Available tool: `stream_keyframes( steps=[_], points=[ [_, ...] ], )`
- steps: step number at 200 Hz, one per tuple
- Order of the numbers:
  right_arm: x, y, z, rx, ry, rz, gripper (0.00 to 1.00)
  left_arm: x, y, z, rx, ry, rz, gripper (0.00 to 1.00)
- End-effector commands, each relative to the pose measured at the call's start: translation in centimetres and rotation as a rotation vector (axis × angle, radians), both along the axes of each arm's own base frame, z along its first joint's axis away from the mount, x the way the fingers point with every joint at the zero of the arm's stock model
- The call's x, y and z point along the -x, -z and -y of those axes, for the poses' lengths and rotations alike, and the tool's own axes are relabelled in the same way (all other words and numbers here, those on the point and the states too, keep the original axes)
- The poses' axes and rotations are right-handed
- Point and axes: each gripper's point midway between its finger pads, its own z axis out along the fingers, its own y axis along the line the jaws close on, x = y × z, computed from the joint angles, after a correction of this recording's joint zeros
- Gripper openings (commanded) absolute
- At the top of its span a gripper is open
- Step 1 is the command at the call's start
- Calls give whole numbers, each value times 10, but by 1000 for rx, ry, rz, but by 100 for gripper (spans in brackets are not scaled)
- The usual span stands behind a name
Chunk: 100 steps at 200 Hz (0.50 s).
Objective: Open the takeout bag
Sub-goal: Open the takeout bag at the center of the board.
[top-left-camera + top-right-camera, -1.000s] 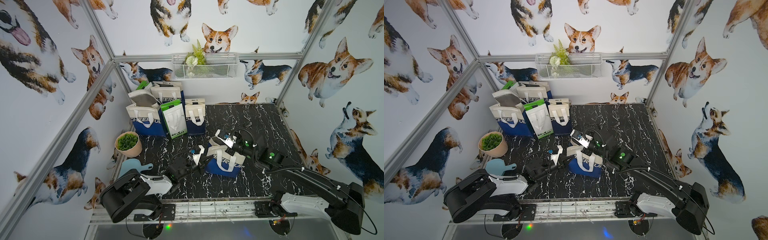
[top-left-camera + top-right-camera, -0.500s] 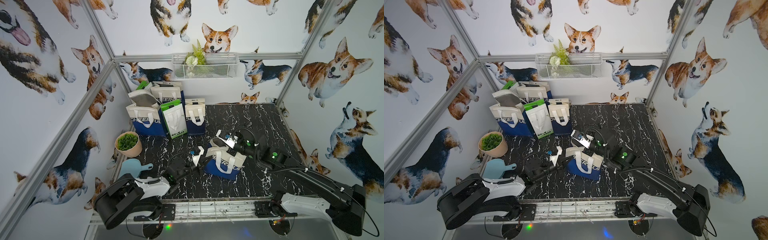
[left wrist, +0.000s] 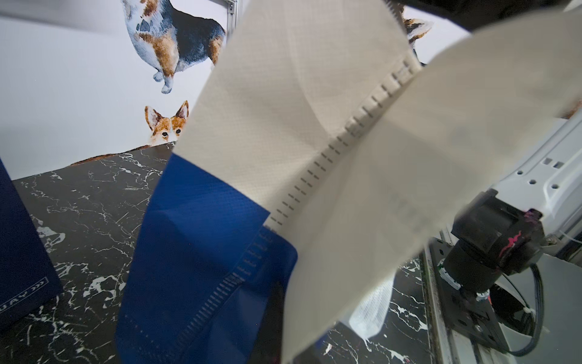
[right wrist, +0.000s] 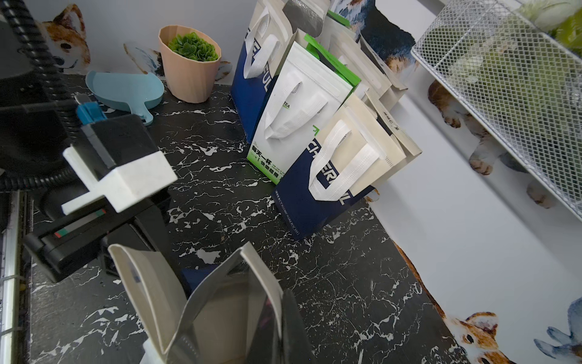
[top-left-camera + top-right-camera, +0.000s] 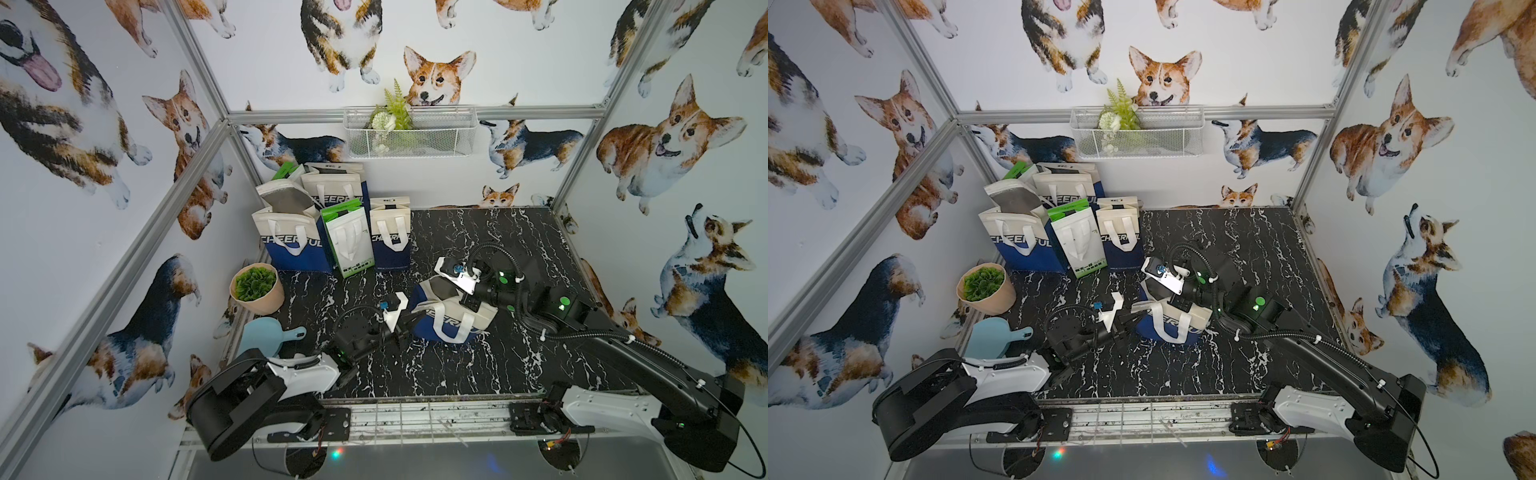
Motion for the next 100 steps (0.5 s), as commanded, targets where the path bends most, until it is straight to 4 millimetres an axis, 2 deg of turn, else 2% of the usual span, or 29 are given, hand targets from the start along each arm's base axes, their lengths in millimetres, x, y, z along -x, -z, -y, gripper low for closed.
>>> stream_keyframes(
  steps=[1, 9, 11, 16, 48, 100],
  points=[
    [1, -18, -4, -12, -22, 18, 0, -4, 18, -2, -57, -27, -40, 0],
    [3, -22, -3, -5, -29, 13, 0, -4, 18, -2, -58, -24, -37, 0],
    [0, -15, -6, 14, -30, -5, 0, -4, 18, -2, -58, -25, -38, 0],
    [0, -12, -8, 32, -39, -20, 0, -4, 18, -2, -58, -26, -39, 0],
    [0, -4, -16, 116, -79, -78, 0, -2, 17, -2, -58, -17, -35, 0],
    [-6, -5, -20, 255, -102, -116, 0, -2, 17, -3, -68, -22, -34, 0]
  ],
)
